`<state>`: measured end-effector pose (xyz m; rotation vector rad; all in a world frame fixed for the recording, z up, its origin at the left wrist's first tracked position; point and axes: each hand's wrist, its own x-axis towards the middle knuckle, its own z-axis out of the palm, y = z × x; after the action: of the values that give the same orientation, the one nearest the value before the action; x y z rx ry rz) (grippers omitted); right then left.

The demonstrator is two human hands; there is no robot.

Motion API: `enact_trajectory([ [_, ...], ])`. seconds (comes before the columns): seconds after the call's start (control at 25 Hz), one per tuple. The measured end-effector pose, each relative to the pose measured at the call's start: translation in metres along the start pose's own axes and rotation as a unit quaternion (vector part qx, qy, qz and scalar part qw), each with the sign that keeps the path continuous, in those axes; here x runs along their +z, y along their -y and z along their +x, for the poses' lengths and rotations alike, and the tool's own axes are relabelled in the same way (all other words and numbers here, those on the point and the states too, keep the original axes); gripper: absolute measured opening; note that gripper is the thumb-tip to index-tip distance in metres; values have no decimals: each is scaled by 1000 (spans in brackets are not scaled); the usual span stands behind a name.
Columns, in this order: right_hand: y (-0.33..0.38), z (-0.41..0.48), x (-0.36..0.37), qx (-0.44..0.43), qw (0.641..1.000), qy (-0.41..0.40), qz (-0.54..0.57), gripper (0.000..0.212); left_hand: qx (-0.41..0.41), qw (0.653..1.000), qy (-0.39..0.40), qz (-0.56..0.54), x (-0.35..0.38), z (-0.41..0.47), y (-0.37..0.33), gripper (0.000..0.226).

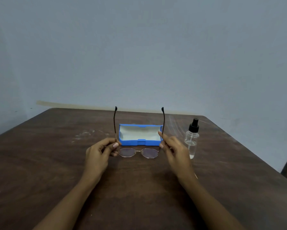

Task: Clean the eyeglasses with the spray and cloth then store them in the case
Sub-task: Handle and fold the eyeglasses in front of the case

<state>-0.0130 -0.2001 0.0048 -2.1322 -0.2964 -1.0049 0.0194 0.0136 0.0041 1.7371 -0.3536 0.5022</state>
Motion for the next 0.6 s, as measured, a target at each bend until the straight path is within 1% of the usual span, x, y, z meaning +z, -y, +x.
enact_trajectory([
  [0.12,-2,-3,4,-14,1000,18,-19,46,8,1000,-6,11,2,4,2,21],
  [0.28,-3,-1,7,-31,997,32,-59,47,5,1000,-6,-3,2,3,3,22],
  [0.44,0,-5,6,-36,992,74,-98,50,-3,1000,1,-15,2,2,3,17],
  [0.6,0,-6,6,-45,990,82,-106,48,-7,1000,8,-27,1,1,3,16],
])
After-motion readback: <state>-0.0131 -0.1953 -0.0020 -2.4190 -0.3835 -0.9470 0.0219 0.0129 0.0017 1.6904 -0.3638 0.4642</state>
